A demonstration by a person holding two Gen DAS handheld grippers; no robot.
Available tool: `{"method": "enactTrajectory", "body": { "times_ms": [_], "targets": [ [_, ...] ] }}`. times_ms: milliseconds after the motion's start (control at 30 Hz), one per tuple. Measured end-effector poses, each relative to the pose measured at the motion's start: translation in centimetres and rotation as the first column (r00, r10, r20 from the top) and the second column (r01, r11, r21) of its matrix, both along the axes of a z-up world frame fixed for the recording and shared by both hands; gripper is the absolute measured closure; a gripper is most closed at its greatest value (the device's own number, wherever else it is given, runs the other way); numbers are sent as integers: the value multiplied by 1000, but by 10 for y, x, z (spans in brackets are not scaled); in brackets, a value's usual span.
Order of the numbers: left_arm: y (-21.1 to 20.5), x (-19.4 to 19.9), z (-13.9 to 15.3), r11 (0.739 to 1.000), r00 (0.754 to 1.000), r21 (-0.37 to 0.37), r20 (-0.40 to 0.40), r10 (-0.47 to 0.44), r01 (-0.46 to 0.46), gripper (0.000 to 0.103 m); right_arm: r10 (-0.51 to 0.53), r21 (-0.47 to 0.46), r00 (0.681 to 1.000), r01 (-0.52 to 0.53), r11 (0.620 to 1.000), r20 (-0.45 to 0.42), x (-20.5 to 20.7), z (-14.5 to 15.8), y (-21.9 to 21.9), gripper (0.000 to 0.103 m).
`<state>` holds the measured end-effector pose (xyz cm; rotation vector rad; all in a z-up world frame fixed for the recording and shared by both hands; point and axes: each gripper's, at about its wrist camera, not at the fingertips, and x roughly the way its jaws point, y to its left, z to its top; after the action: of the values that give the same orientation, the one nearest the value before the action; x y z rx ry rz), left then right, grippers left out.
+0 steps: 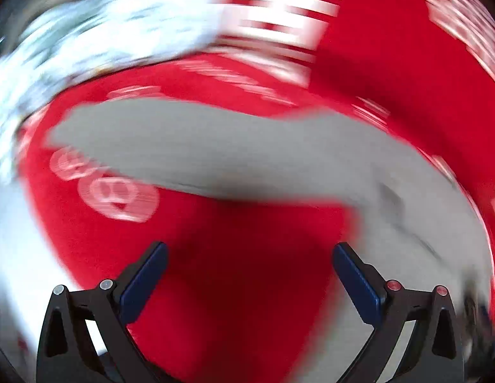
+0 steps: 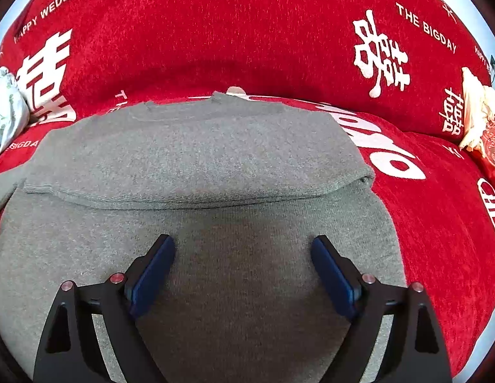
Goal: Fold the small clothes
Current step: 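Reach the left tool to the other sleeve cuff and close on it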
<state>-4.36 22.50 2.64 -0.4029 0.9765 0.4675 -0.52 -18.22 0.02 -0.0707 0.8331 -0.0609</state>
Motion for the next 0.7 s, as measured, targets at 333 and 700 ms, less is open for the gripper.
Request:
{"method": "enactTrajectory", "body": {
  "times_ms": [333,700],
  "targets": [
    [182,-7,-45,891,898,-116,-96,429,-439,0,-23,-9,1000,23,1000,0,1,-1,0,8],
    [168,30,-26,938,940,-70,-14,340,-340,93,-26,-20,1000,26,999,-8,1,0,1,8]
  ]
}}
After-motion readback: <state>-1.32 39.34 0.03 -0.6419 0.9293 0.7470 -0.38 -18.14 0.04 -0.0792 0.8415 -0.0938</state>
